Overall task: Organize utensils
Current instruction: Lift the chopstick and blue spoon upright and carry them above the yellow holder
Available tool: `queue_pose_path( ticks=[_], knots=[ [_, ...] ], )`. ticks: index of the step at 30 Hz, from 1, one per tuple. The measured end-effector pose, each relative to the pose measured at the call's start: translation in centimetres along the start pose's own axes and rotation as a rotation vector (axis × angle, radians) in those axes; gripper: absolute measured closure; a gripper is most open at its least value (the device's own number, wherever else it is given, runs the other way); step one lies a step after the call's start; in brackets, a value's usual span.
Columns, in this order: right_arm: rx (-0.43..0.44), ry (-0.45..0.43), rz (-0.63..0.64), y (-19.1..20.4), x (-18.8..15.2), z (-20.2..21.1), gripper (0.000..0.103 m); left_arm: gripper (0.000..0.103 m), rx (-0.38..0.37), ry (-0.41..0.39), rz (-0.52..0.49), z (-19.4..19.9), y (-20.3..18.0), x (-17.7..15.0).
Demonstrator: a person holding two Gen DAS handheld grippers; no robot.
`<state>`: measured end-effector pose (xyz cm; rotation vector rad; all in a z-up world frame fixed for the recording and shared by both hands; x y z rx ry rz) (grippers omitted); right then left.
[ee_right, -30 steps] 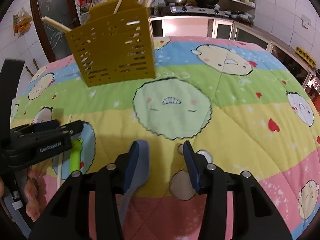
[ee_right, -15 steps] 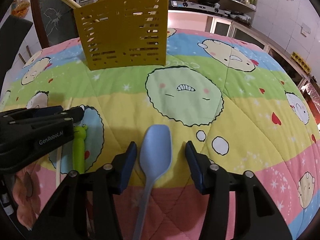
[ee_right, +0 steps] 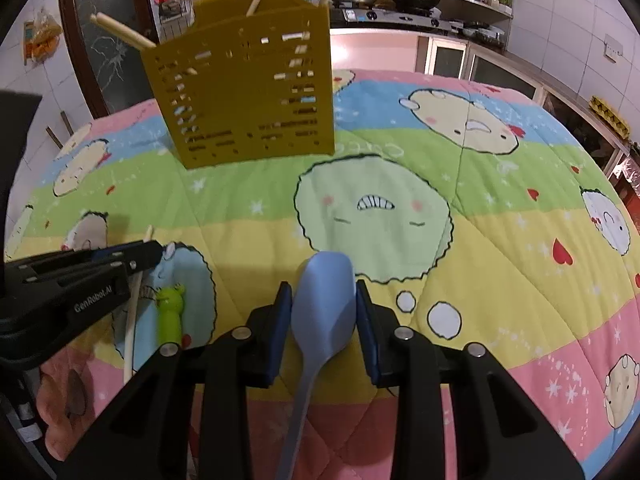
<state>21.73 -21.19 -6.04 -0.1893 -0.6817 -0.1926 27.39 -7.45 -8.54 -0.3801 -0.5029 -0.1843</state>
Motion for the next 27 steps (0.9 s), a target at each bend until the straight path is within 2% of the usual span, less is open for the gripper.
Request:
queue_pose_path(
  ticks=[2, 8, 14, 27],
  knots=[
    [0.014, -0.020, -0.008, -0.2, 0.3, 0.4, 0.071, 0.099, -0.001, -0.008, 0.002, 0.2, 0.0, 0.0],
    [0.062, -0.085, -0.030, -1.1, 1.2, 1.5, 0.071, 0.099, 0.025, -0.058, -0.010, 1.3, -0.1, 0.3],
    [0.083, -0.136, -0.041, -2.2, 2.1, 2.4, 0.071, 0.099, 0.015, -0.121, -0.016, 3.0, -0.4, 1.2],
    [0.116, -0.247, -0.069, -3.9, 4.5, 4.4, 0.071, 0.099, 0.000, -0.305, -0.089, 8.6, -3.7, 3.6]
  ],
)
Point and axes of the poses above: each gripper's, at about its wrist camera, not at the fingertips, and z roughly against the way its jaws point, y to its left, x to its top, the point moved 5 cm from there along -z, roughly the way its jaws point, and after that the axes turned 14 degrees about -x, right-handed, at the moved point
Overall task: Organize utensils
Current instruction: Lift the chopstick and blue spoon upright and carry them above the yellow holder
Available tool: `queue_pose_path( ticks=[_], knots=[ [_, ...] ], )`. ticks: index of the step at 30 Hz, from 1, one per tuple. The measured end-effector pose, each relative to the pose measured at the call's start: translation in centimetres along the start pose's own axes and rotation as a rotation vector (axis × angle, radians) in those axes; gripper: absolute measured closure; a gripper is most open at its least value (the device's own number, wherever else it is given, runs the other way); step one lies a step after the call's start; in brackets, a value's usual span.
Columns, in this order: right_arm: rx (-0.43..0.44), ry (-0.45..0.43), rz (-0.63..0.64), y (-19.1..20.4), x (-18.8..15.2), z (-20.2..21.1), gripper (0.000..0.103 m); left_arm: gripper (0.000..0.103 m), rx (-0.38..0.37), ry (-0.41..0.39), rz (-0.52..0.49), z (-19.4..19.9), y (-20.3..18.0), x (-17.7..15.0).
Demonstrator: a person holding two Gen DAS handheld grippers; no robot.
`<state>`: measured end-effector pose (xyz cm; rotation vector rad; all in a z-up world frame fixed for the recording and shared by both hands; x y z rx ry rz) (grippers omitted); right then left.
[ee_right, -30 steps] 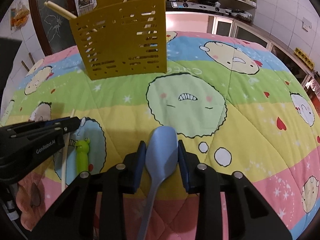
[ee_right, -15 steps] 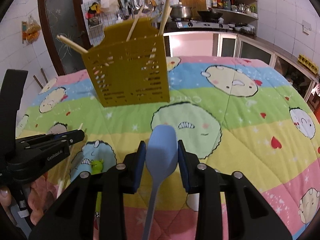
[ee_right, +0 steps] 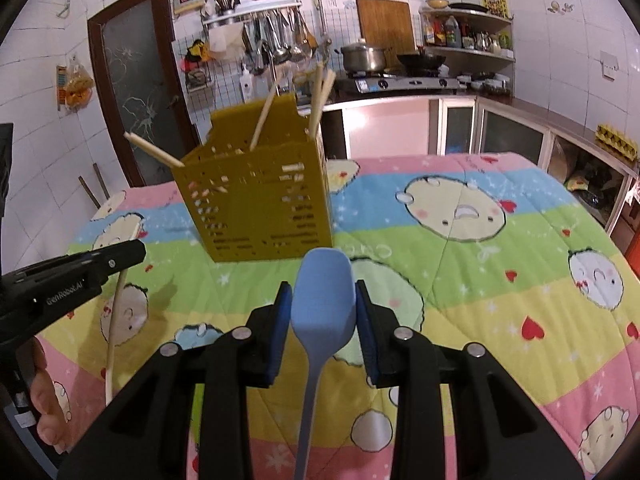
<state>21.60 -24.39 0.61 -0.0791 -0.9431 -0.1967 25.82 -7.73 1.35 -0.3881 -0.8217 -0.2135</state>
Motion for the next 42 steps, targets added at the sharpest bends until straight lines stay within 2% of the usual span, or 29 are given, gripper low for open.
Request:
queue_pose_path(
  ticks=[11, 29, 35, 39, 42],
  knots=[
    [0.026, -0.128, -0.021, -0.1, 3.0, 1.8, 0.071, 0.099, 0.002, -0.098, -0.022, 1.9, 0.1, 2.1],
    [0.026, -0.278, -0.020, 0.5, 7.3, 2.3, 0.072, 0.099, -0.095, -0.267, -0.081, 4.6, -0.5, 6.1],
    [0.034, -0.314, -0.014, 0.5, 9.4, 3.3, 0.072, 0.099, -0.127, -0.347, -0.076, 5.7, -0.3, 8.2],
    [0.047, -0.338, -0.034, 0.4, 11.6, 4.1, 0.072, 0.099, -0.138, -0.401, -0.094, 6.4, -1.2, 10.7],
    [0.052, -0.384, -0.039, 0.5, 13.7, 5.4, 0.072, 0.099, -0.135, -0.474, -0.116, 7.3, -2.1, 13.0]
  ],
)
Point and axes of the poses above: each gripper's, at about its wrist camera, not at the fingertips, and z roughly against the way its jaws point, y to its left, x to its top, the point moved 5 cm from there along -z, roughly the way its jaws point, and after that the axes turned 14 degrees about -x, right-handed, at the moved point
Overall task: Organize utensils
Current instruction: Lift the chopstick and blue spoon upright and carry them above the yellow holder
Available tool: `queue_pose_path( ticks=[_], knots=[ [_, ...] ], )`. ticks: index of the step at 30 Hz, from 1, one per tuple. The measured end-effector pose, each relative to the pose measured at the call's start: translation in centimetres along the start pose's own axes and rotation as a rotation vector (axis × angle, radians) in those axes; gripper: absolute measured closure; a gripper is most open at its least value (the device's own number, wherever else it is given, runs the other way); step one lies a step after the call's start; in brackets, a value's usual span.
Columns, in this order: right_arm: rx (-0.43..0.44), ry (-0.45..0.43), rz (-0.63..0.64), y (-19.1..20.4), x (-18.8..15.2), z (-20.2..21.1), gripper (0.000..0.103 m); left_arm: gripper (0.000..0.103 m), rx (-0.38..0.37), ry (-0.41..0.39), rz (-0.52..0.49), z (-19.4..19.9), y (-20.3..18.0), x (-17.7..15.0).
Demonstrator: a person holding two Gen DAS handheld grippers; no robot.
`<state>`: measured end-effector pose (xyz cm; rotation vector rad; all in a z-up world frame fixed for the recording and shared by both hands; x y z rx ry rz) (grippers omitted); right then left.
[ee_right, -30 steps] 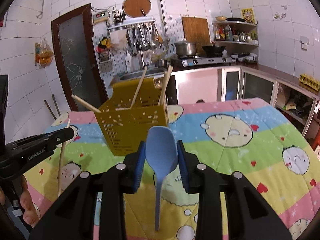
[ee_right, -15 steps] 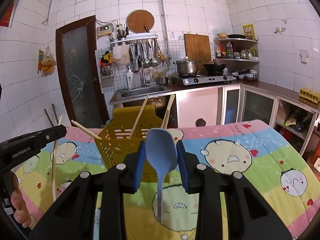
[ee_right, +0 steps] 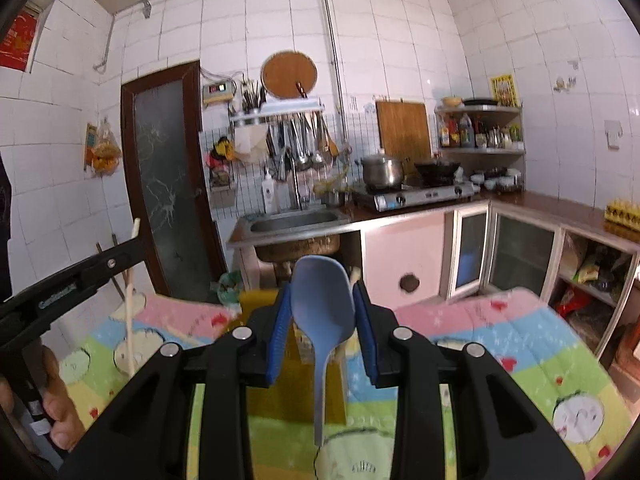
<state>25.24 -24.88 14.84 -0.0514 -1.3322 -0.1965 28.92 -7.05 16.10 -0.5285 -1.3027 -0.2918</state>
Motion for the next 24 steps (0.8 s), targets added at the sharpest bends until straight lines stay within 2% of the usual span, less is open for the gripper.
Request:
queue_pose_path(
  ticks=[6, 11, 14, 19, 24],
  knots=[
    [-0.021, -0.080, 0.017, 1.0, 4.4, -0.2, 0.072, 0.099, 0.056, -0.161, -0.018, -1.6, 0.3, 4.7],
    [-0.042, -0.107, 0.039, 2.0, 6.0, -1.9, 0.072, 0.099, 0.112, -0.223, -0.062, -4.3, 0.4, 6.5],
    [-0.043, -0.096, 0.040, 2.6, 5.9, -3.6, 0.072, 0.099, 0.146, -0.234, -0.078, -6.4, 0.9, 6.6],
    [-0.049, -0.061, 0.027, 2.6, 4.6, -6.7, 0.072, 0.099, 0.165, -0.186, -0.051, -10.2, 2.4, 5.7],
    [-0.054, -0.018, 0.032, 2.6, 3.0, -9.1, 0.072, 0.099, 0.183, -0.157, -0.037, -12.0, 3.5, 4.0]
  ],
)
Point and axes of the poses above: each gripper's, at about its wrist camera, not at the fingertips, and z roughly against the way its jaws point, y to its left, x to its top, the point moved 5 cm from there along -z, roughly the way its jaws point, and after that the axes turned 14 degrees about -x, right-handed, at the moved point
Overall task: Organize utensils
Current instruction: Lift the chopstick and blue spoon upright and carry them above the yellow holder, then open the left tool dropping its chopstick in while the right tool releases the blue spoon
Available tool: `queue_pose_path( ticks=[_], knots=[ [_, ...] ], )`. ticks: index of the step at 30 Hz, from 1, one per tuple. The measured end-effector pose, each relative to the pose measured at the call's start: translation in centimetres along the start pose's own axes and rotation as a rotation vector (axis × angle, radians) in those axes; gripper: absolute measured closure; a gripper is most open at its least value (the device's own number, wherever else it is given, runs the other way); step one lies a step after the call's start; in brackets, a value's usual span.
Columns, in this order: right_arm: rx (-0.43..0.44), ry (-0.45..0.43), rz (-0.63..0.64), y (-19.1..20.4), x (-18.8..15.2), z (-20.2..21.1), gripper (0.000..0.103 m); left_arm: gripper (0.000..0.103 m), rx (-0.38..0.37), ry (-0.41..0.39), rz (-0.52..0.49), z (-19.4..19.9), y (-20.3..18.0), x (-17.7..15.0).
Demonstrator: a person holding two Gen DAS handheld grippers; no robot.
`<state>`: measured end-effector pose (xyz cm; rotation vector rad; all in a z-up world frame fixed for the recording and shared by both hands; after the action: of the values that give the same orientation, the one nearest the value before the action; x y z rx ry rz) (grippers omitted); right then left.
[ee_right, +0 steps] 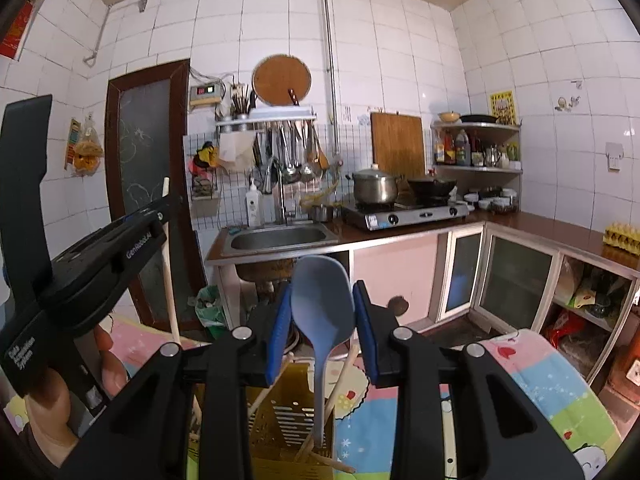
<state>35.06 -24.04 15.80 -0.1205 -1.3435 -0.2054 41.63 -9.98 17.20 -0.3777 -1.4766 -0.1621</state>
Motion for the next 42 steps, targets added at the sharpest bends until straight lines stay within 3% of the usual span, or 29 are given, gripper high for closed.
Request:
queue_pose_path(
  ticks=[12, 14, 15, 16, 17, 19, 24, 30, 33, 42],
  knots=[
    [-0.019, 0.089, 0.067, 1.4, -3.5, -1.5, 0.071, 0.099, 0.018, 0.080, -0.011, -0.2, 1.0, -2.4],
    [-0.024, 0.116, 0.091, 1.5, -3.8, -1.4, 0.067, 0.097, 0.010, 0.106, 0.016, 0.1, 1.5, -2.2],
    [-0.024, 0.127, 0.098, 1.5, -3.8, -1.3, 0.064, 0.094, 0.007, 0.116, 0.024, 0.4, 1.8, -2.0],
    [-0.025, 0.129, 0.101, 1.4, -3.7, -1.1, 0.057, 0.078, 0.010, 0.125, 0.027, 0.9, 2.0, -1.8],
    [-0.036, 0.128, 0.105, 1.2, -3.6, -0.7, 0.052, 0.054, 0.021, 0.131, 0.031, 1.7, 2.4, -1.4],
    [-0.042, 0.134, 0.099, 0.6, -3.3, 0.1, 0.050, 0.029, 0.044, 0.128, 0.032, 3.1, 2.7, -0.9],
    [-0.051, 0.137, 0.095, -0.5, -3.7, 3.2, 0.039, 0.023, 0.027, 0.170, 0.022, 7.2, 3.7, -0.5],
    [-0.044, 0.167, 0.079, -1.0, -6.6, 7.5, 0.032, 0.007, 0.047, 0.240, 0.025, 12.6, 5.6, -2.7],
    [-0.043, 0.195, 0.080, -0.8, -8.9, 9.4, 0.031, 0.005, 0.079, 0.280, 0.028, 15.5, 6.8, -4.8],
    [-0.045, 0.329, 0.075, -0.6, -17.1, 12.8, 0.030, 0.005, 0.039, 0.459, 0.033, 21.5, 7.9, -12.9]
  ],
)
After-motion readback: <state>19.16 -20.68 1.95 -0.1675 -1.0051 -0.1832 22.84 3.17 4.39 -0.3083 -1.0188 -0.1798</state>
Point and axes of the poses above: each gripper's, at about its wrist camera, not at the fingertips, and z roughly against the way its jaws point, y to its left, x to its top, the point moved 5 cm from there along -z, roughly the way its jaws point, and after that the axes turned 14 degrees about -x, right-handed, at the moved point
